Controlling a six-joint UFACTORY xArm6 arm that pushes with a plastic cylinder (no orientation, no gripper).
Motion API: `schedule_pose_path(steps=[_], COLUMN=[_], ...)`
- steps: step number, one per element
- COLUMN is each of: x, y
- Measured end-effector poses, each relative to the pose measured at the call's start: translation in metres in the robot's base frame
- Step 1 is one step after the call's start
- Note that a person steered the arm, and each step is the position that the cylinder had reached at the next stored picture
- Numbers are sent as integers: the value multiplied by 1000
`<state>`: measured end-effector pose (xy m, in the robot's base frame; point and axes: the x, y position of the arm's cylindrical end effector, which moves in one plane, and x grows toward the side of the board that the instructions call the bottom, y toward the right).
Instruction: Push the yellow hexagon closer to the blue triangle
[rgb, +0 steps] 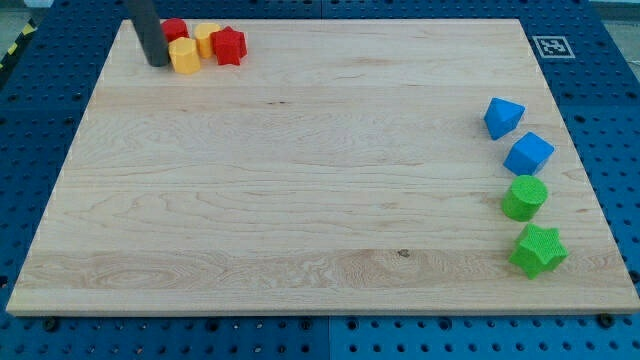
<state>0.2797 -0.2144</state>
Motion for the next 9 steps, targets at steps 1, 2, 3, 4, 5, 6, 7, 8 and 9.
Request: schedule_pose_path(steps=[1, 2, 3, 4, 5, 6, 7, 8, 9], x=[0, -1, -1, 0, 14, 42, 67, 77, 84], y=[29, 63, 100, 141, 173, 190, 205, 224, 244])
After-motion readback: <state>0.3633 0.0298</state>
